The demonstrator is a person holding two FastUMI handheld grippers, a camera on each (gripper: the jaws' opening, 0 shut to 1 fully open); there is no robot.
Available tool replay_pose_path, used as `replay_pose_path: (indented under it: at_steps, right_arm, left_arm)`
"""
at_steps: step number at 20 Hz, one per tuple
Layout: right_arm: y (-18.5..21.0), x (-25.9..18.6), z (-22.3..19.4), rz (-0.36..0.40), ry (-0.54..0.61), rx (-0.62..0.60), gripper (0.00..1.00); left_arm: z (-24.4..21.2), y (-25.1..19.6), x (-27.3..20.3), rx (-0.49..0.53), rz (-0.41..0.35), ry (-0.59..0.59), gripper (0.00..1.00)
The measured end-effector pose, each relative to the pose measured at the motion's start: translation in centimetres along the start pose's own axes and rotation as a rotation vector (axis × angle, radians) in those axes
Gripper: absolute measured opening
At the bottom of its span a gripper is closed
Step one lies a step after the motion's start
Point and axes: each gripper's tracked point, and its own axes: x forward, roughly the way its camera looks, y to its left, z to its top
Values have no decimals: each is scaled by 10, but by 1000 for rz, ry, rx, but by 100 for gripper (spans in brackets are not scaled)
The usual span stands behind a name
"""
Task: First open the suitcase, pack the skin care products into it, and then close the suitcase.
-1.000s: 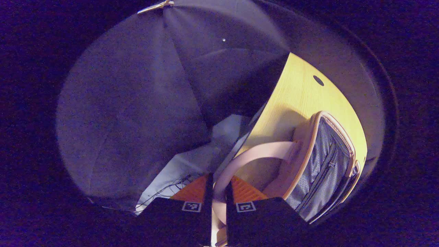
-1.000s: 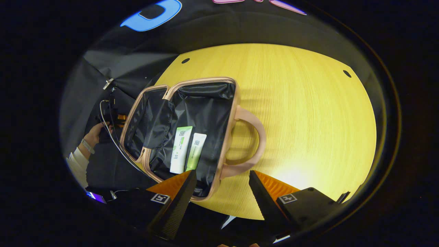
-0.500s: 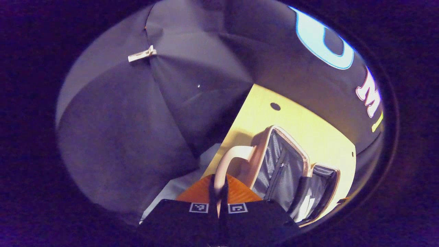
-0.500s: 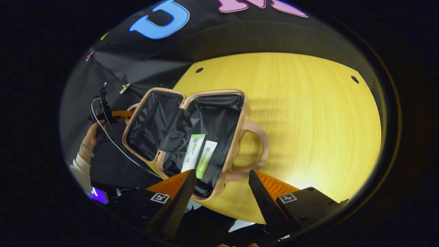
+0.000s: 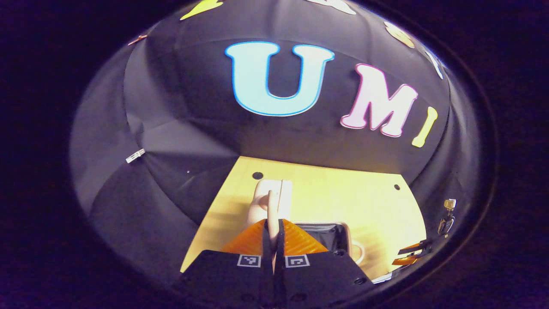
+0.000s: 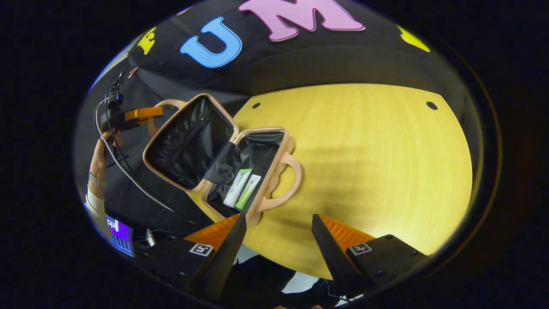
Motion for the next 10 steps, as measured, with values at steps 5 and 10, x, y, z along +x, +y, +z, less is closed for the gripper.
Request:
replay_pose_path:
  at_steps: [5, 10]
  right_arm:
    - [-40, -50, -21, -25, -28, 40, 97]
    - [-84, -86, -39, -77, -56, 124, 97]
  left_arm:
    - [-63, -146, 30, 60, -113, 83, 6]
    - [-162, -212, 93, 95, -128, 197, 6]
